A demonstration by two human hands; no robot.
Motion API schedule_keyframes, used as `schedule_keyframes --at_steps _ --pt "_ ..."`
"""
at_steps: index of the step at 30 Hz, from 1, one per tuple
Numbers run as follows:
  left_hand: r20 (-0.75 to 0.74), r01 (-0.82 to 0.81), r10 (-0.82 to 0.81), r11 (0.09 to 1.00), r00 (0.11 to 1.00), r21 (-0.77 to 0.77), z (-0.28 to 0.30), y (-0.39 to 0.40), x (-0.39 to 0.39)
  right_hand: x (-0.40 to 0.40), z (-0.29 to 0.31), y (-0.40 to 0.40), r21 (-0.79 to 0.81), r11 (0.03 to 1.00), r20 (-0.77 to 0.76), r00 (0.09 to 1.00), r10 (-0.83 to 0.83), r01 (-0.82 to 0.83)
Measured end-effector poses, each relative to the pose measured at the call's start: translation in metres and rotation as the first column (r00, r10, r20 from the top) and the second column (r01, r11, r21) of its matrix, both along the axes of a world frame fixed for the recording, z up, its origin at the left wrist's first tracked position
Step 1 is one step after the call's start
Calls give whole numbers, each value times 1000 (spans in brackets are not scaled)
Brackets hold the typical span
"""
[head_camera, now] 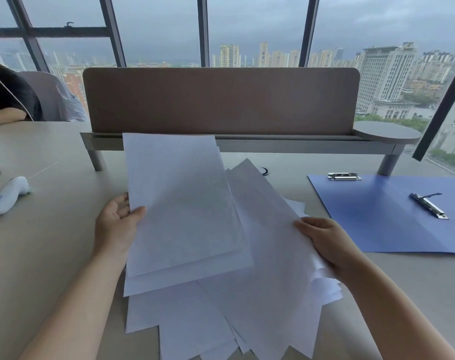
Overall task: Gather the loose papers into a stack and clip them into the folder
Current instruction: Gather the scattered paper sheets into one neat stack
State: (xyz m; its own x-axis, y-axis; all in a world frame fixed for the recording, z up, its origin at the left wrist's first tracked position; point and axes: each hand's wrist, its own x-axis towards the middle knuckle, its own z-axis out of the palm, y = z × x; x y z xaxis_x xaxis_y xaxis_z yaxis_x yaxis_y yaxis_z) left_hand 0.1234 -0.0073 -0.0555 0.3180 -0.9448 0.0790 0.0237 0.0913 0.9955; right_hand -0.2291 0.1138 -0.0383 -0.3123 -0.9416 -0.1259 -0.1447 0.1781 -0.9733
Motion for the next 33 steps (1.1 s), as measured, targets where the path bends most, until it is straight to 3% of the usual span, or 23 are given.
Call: schedule_keyframes --at_steps 3,6,9,12,19,24,28,33 --pt "-1 -84 84 996 996 -2 1 -1 12 -2 -5 -4 -18 991 -4 991 -131 131" --pt "-171 -132 133 991 976 13 3 -6 26 -5 -12 -10 -35 968 -7 969 -249 248" --pt "-366 -2 30 997 930 77 2 -2 35 -9 -19 -14 -52 939 -112 932 -345 341" --pt "-451 109 -65 991 890 74 -8 7 39 -8 -19 -16 -74 923 -163 908 -386 379" --pt "-187 257 -235 961 954 101 -5 8 -11 6 -27 -18 -9 979 -75 976 -203 203" --pt "-8 198 -198 971 980 131 -11 8 -40 17 -21 -9 8 1000 95 995 -18 17" --pt "224 121 -141 987 964 105 -18 17 -52 24 -15 -3 -11 991 233 963 132 -133" --pt "214 73 -95 992 972 107 -14 19 -56 27 -9 0 -50 983 302 936 181 -174"
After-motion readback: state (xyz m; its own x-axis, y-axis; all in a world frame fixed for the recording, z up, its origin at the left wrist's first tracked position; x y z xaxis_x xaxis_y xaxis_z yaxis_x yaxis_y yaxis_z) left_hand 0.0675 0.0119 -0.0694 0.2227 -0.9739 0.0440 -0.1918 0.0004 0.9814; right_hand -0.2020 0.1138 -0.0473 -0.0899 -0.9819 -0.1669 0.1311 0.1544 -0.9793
